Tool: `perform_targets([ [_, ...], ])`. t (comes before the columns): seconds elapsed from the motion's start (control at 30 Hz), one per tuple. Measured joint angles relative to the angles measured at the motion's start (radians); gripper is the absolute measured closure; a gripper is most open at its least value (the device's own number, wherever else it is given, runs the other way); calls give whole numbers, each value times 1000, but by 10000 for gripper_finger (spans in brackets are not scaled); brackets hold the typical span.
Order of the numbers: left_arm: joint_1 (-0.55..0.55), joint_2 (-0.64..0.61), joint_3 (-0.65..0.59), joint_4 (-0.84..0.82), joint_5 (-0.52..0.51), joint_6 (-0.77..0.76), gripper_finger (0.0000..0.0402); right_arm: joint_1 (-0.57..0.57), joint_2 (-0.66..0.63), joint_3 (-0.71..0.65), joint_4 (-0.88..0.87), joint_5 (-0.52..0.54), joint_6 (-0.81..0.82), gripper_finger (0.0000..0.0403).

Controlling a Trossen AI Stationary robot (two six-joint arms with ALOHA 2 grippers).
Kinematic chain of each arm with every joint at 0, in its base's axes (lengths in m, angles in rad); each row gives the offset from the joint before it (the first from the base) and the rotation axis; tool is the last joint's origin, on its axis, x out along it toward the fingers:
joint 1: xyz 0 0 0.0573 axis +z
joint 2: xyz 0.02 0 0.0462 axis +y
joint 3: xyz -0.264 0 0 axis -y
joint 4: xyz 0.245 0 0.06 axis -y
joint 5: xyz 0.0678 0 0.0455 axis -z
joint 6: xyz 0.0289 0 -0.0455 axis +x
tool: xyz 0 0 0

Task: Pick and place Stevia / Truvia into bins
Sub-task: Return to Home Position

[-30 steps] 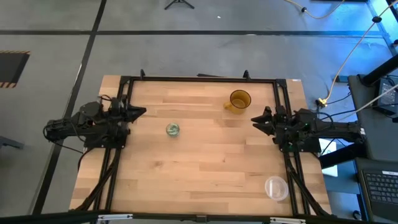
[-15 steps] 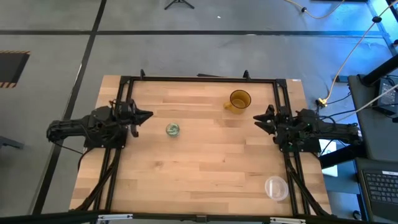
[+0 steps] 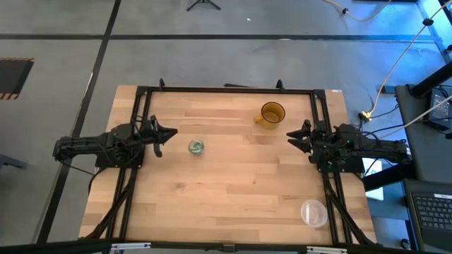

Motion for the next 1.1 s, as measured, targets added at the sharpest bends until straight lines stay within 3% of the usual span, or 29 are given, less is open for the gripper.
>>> perform_targets([
  [0.7, 0, 0, -9, -9, -57, 8, 380, 0, 0, 0, -36, 77, -58, 242],
  [0.97, 0, 0, -9, -11, -95, 8, 380, 0, 0, -144, 162, 87, -58, 242],
  [1.1, 0, 0, -9, -11, -95, 16, 380, 0, 3, -149, 161, 87, -57, 242],
])
